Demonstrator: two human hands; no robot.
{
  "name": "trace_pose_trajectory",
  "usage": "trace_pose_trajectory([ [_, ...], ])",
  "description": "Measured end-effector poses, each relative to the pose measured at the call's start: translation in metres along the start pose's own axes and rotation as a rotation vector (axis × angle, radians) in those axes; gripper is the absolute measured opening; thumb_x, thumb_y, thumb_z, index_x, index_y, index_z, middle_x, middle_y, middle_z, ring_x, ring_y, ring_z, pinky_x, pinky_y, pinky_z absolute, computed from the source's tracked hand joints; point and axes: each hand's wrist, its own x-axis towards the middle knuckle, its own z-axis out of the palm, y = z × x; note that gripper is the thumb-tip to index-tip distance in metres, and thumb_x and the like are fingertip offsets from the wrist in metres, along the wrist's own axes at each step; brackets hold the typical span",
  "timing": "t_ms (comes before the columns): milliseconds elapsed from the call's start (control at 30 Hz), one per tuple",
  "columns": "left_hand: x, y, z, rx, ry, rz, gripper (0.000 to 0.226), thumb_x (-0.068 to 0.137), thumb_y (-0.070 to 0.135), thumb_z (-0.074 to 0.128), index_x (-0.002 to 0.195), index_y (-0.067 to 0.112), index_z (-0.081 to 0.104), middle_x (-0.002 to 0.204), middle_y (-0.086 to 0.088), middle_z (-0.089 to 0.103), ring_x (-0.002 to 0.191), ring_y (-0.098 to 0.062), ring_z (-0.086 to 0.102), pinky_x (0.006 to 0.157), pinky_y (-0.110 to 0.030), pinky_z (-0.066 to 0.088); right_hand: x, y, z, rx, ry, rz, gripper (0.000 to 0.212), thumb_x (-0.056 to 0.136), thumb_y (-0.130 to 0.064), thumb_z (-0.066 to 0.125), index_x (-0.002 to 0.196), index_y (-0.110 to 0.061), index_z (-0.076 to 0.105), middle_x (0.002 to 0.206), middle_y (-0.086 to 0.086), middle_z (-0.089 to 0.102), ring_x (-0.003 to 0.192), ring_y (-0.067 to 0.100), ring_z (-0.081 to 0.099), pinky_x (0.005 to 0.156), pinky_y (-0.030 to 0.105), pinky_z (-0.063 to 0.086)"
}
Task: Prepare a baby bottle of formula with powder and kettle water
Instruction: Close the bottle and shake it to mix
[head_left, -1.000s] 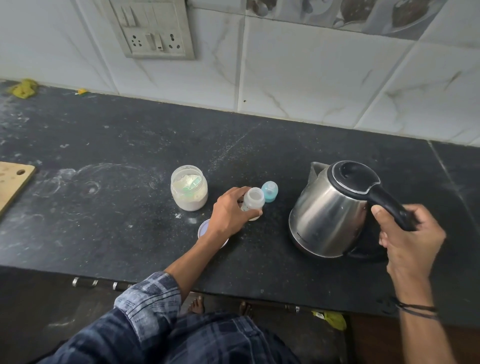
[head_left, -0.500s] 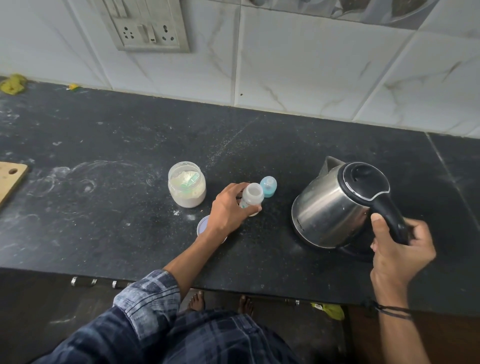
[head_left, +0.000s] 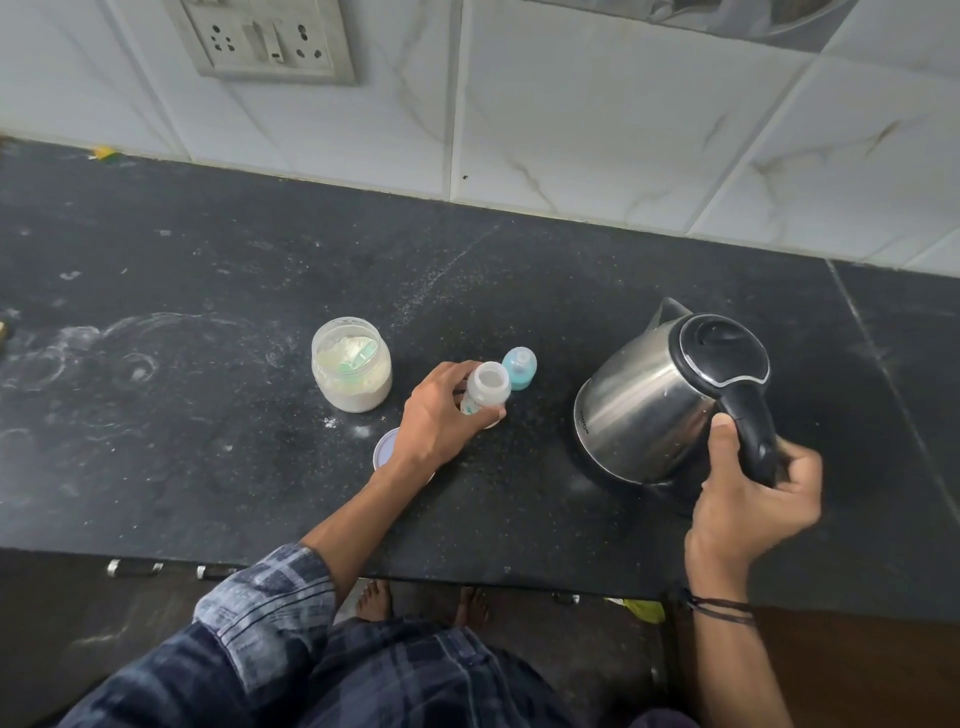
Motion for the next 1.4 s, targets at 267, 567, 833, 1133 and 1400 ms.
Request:
trace_pose_trajectory([
  [267,0.002,-0.003,0.003,0.003,-0.013,0.016,0.055,0.070,0.044,0.084,0.121,0.036,0.067,0.110,0.019,0.062,0.099,-0.003,0.066,0.094,-0.036,0.056,-0.012,-0.009,-0.005,-0.074,-0.022,-0.030,0.032,0.079,-0.039,0.086,0.100,-0.033,0.062,0.095,0.002,0.062,0.084,0.040,0.062,0.079,0.057,0.056],
  [567,0.002,-0.005,0.002,0.061,-0.035,0.085,0.051,0.077,0.046,0.081,0.125,0.037,0.065,0.112,0.018,0.059,0.100,-0.008,0.064,0.092,-0.039,0.055,-0.036,-0.052,0.025,-0.170,-0.348,-0.720,0.008,0.090,-0.002,0.074,0.091,0.005,0.070,0.092,0.010,0.063,0.087,0.022,0.057,0.086,0.031,0.043],
  [833,0.001,-0.006,0.003,0.071,-0.038,0.104,0.053,0.077,0.052,0.076,0.126,0.039,0.061,0.114,0.015,0.059,0.100,-0.012,0.064,0.090,-0.043,0.056,-0.028,0.009,0.132,-0.624,-1.097,-0.364,0.046,0.088,-0.006,0.072,0.132,-0.019,0.066,0.126,0.000,0.053,0.109,0.024,0.060,0.098,0.035,0.051],
  [1133,0.001,-0.008,0.004,0.071,-0.021,0.124,0.047,0.076,0.053,0.073,0.119,0.040,0.061,0.109,0.017,0.058,0.096,-0.012,0.063,0.086,-0.043,0.055,-0.035,0.022,0.160,-0.754,-1.197,-0.254,0.048,0.091,-0.006,0.065,0.135,-0.023,0.061,0.125,0.009,0.061,0.111,0.034,0.063,0.088,0.038,0.047],
  [1400,0.004,-0.015,0.004,0.086,-0.037,0.111,0.057,0.080,0.047,0.080,0.131,0.030,0.061,0.121,0.012,0.059,0.106,-0.013,0.061,0.094,-0.042,0.055,-0.021,-0.024,0.140,-0.656,-0.977,-0.228,0.052,0.088,-0.015,0.074,0.136,-0.027,0.059,0.126,0.004,0.061,0.113,0.027,0.061,0.098,0.043,0.051],
])
